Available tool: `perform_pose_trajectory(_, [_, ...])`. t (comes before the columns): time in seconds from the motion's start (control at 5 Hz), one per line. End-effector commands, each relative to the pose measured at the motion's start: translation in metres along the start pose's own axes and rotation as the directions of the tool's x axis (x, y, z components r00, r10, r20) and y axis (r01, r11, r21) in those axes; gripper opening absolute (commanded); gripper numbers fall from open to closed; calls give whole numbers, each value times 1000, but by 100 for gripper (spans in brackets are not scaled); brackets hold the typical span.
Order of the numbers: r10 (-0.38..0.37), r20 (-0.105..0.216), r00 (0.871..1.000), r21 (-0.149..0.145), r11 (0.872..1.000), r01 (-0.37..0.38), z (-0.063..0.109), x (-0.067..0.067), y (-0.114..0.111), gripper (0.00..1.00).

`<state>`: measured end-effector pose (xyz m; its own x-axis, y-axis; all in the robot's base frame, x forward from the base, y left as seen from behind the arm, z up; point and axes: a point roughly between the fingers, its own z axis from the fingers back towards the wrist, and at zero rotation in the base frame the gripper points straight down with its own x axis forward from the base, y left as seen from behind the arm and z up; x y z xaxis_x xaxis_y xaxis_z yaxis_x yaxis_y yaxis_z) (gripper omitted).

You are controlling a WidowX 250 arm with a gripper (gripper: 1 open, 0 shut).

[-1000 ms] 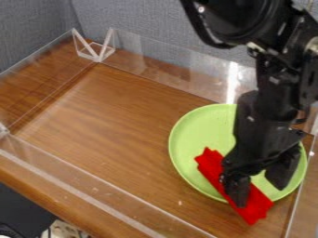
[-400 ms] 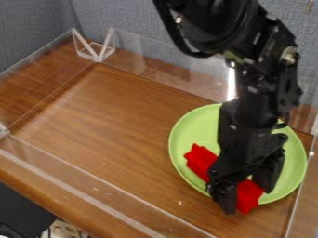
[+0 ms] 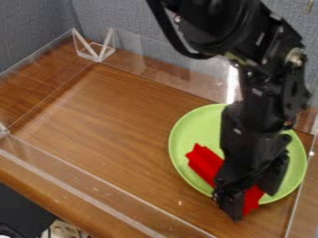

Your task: Put the red object on the green plate

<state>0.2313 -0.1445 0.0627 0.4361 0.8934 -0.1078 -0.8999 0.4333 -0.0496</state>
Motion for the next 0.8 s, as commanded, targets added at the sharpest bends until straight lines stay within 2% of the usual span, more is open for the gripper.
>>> perform_pose_trajectory(0.0, [-41, -8, 999, -52, 998, 41, 12, -14, -7, 100])
perform_pose_trajectory(0.4, [-104, -10, 995, -64, 993, 103, 12, -32, -9, 100])
perform_pose_trajectory(0.6, [-98, -6, 995, -82, 992, 97, 24, -27, -14, 100])
